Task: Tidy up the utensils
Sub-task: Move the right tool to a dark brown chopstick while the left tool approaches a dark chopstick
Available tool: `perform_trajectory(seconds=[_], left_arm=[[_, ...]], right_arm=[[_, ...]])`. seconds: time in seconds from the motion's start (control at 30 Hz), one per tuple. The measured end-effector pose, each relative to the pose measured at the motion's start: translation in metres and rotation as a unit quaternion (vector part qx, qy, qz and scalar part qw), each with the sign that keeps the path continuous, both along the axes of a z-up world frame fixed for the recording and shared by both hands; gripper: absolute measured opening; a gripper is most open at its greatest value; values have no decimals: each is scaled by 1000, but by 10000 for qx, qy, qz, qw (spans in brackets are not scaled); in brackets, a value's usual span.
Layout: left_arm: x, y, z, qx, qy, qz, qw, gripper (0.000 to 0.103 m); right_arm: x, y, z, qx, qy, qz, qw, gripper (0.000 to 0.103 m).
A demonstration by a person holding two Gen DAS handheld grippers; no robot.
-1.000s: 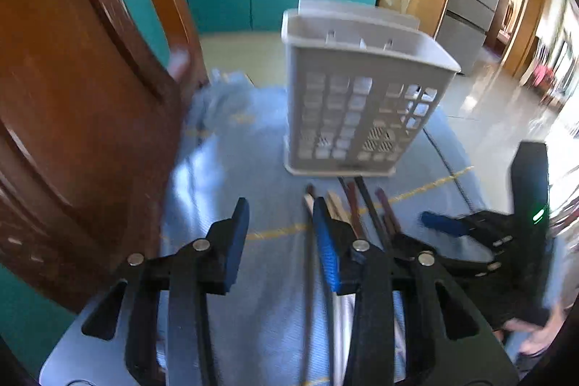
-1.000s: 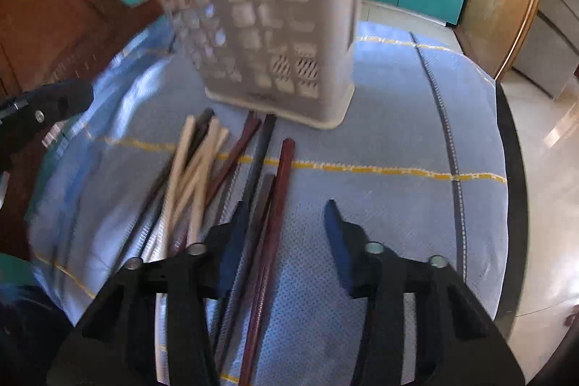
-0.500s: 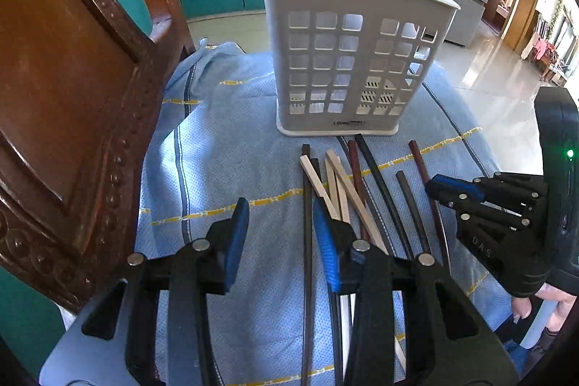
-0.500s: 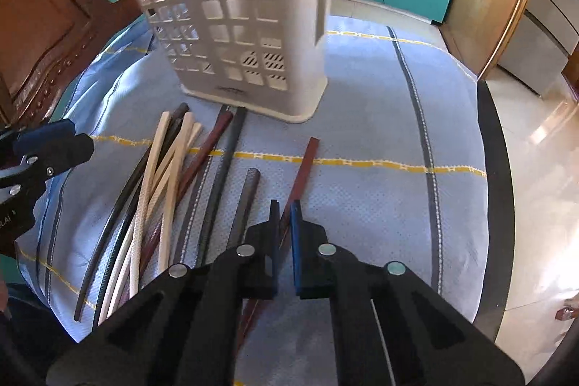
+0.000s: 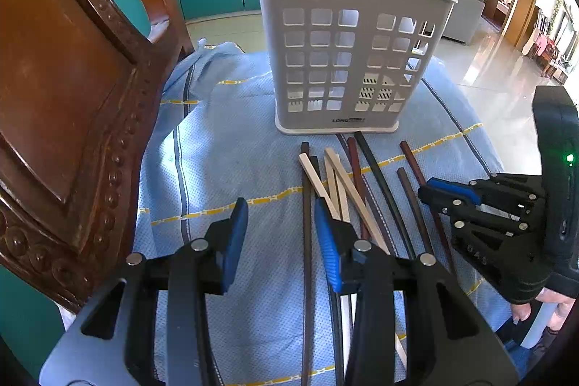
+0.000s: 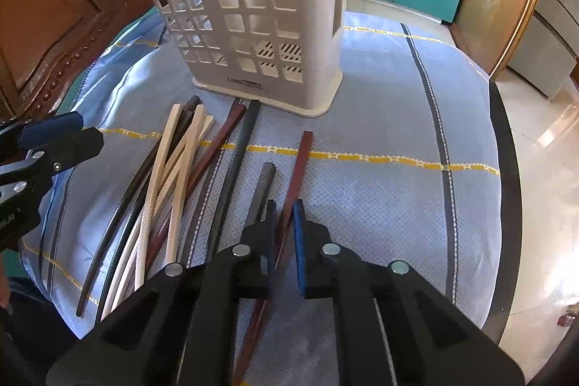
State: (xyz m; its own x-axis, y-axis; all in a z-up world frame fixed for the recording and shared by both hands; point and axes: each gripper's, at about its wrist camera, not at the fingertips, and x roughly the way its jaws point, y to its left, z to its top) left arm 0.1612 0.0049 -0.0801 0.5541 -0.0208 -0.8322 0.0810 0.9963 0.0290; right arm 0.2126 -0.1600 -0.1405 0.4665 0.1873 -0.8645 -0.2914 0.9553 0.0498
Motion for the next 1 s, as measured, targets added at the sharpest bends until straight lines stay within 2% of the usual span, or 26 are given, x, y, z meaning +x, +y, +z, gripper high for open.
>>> perform_trajectory(seconds=[0.2, 0.43, 0.67, 0.83, 1.0], left_arm=[[4, 2, -7, 77, 119, 20, 9999, 41], [13, 6, -26, 30, 475, 51, 9989, 41], [22, 5, -46, -69, 789, -17, 9969, 41], [25, 0, -52, 11, 826, -113, 9965, 41], [32, -4, -54, 57, 733, -87, 9973, 44]], right_arm=[[0, -23, 11, 95, -111, -141, 9998, 7], [3, -41, 20, 354, -72, -448, 9983, 10], [4, -41, 18, 340, 8, -512, 9981, 12], [3, -36, 18, 288, -1, -450, 9986, 17], [4, -27, 10, 48, 47, -387, 9992, 17]])
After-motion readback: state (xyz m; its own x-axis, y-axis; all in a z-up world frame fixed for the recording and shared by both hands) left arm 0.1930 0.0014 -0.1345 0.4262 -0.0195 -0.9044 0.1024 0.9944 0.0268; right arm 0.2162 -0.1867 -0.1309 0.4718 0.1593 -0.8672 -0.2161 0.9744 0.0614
